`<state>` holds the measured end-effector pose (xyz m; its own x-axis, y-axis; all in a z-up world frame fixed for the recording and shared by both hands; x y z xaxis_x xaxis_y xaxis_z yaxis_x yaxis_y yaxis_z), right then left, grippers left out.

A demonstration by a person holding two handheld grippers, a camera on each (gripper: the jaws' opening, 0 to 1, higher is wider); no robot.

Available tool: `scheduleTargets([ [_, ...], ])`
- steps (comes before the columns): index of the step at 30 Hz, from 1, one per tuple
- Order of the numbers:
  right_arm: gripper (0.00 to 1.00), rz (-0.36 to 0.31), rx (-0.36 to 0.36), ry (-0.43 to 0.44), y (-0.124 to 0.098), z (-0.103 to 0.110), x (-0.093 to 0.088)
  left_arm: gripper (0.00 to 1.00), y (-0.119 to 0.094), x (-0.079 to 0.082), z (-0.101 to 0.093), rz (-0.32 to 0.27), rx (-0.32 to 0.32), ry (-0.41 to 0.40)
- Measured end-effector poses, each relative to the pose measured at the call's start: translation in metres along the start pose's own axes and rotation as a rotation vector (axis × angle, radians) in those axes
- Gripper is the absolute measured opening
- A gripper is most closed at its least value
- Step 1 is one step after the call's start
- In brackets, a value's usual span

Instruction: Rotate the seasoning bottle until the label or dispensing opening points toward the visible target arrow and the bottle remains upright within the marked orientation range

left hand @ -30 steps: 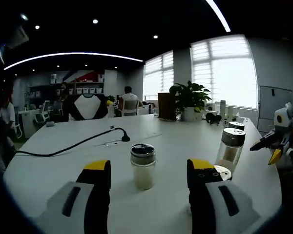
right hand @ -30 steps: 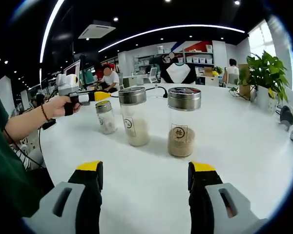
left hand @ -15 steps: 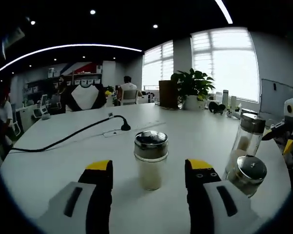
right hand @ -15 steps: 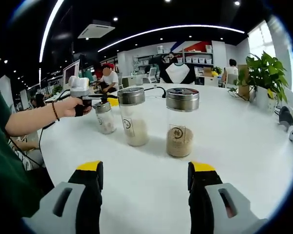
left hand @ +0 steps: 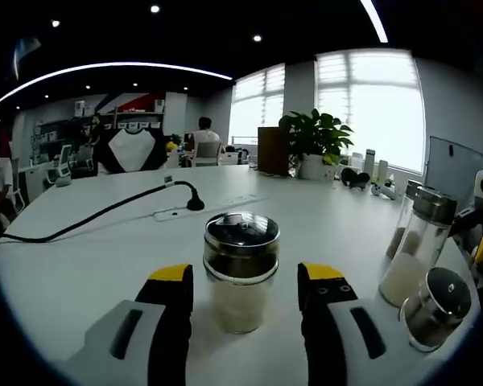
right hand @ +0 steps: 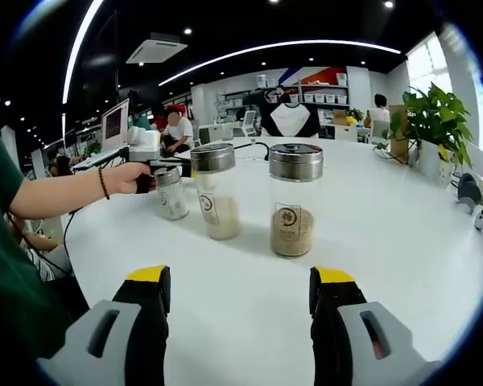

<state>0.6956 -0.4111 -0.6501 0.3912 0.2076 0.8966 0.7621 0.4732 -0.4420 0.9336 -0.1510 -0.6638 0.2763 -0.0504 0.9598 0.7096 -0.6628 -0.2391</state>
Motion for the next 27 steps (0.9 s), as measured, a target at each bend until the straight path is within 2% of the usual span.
scheduleTargets([
  [7,0.71,-0.002,-0.003,-0.001,-0.0001,-0.002,0.002,0.45,0.0061,-0.0008,0.003,0.006,0.002,-0.002],
  [11,0.71,0.001,-0.004,-0.001,-0.0001,-0.0024,0.0016,0.38,0.0076,-0.0014,0.0025,0.016,0.0,0.016],
  [27,0.71,0.003,-0.007,-0.003,-0.0016,-0.0027,0.0033,0.37,0.0077,-0.0017,0.0013,0.012,0.003,0.044],
])
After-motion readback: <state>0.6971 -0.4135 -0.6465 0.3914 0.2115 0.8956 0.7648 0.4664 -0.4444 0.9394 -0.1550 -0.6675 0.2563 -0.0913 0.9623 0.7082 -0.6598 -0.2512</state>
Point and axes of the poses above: the point that each gripper's makers call its tool centre point, and the gripper's own axes: y roughly forward along the fingers, z roughly to its left, x roughly out of its top, the point moved 6 cm from there along -y, roughly backward along the fingers, and after that the axes turned 4 degrees about -y, right-handed, at the moved point
